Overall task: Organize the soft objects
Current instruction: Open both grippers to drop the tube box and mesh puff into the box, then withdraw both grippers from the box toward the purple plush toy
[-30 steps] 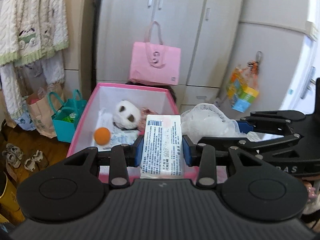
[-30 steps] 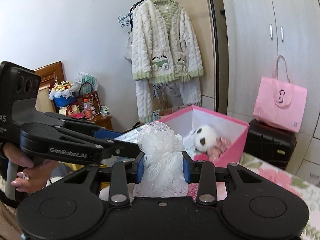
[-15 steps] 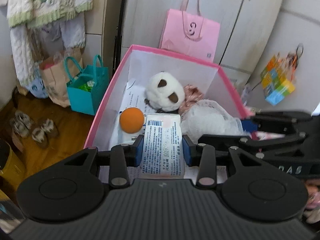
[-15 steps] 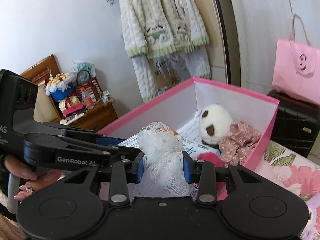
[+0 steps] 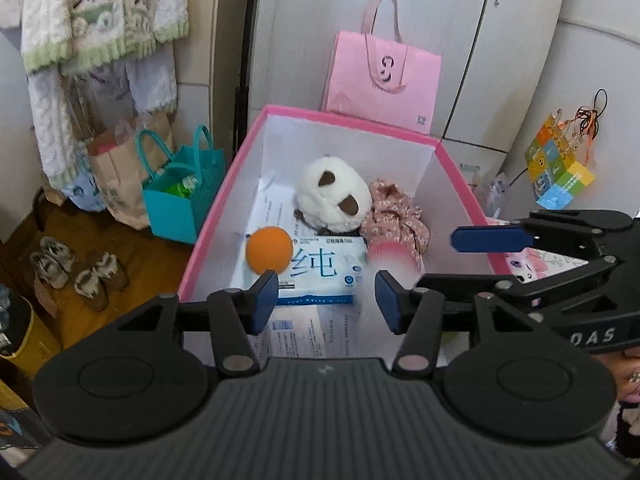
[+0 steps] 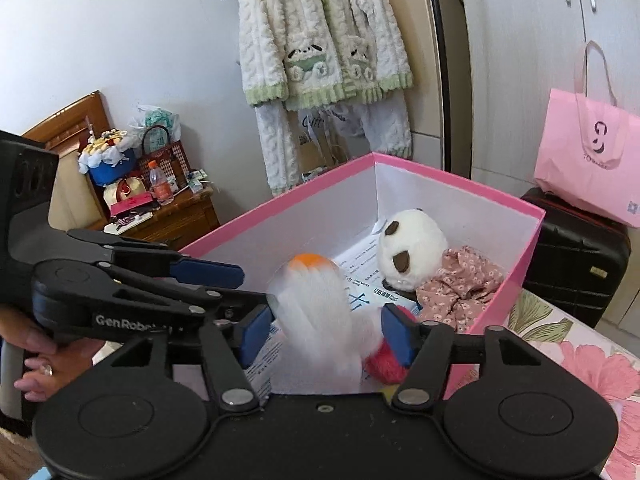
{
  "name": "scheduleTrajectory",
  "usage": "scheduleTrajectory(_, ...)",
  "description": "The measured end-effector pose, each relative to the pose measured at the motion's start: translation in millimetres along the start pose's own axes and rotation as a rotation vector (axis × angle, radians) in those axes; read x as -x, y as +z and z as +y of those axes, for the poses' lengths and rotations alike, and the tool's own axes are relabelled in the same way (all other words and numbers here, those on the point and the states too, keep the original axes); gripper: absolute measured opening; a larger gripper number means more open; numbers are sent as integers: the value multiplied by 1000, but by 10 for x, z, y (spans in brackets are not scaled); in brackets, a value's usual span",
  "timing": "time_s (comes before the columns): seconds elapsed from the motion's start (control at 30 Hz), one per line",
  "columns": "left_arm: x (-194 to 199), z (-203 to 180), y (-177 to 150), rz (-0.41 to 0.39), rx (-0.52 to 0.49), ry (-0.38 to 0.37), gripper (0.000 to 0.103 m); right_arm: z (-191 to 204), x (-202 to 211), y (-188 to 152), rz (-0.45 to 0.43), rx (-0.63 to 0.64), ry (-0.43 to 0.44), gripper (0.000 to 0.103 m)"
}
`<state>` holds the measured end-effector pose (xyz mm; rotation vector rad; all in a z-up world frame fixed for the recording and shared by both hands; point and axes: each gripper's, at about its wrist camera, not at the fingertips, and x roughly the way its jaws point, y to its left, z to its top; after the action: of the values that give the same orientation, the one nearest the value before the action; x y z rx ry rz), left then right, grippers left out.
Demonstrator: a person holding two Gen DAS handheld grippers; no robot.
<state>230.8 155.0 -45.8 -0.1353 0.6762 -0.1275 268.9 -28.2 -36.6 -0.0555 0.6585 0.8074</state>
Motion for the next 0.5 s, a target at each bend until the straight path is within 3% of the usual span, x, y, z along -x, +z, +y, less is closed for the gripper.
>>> scheduleTrajectory(0.1, 191, -44, -15, -42, -25, 32, 55, 29, 165, -8, -25, 0, 1, 67)
scheduleTrajectory(0.33, 687, -201, -83, -98, -97, 18, 58, 155, 688, -162, -72, -8, -31, 67)
scheduleTrajectory(0.5, 998, -353, -194, -96, -150, -40, 60, 272, 1068, -299, -63, -2, -56, 68)
